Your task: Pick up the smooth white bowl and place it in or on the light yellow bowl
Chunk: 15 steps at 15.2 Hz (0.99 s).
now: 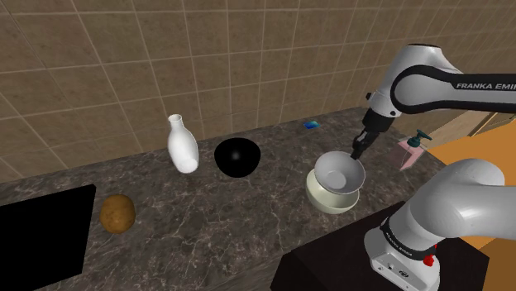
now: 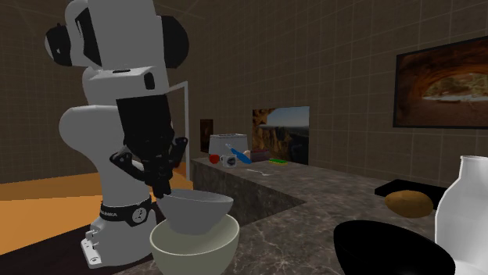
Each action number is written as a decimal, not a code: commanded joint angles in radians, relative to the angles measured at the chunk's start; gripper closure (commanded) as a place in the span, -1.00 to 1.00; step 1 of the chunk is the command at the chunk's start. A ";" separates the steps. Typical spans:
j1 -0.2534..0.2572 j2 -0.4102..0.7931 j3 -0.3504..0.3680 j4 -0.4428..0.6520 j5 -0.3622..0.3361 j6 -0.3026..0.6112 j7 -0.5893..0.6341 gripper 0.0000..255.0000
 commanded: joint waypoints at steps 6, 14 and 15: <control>-0.001 0.039 -0.012 -0.058 -0.006 0.097 -0.011 1.00; -0.001 0.039 -0.012 -0.058 -0.006 0.097 -0.011 -1.00; -0.001 0.039 -0.012 -0.058 -0.006 0.097 -0.011 -1.00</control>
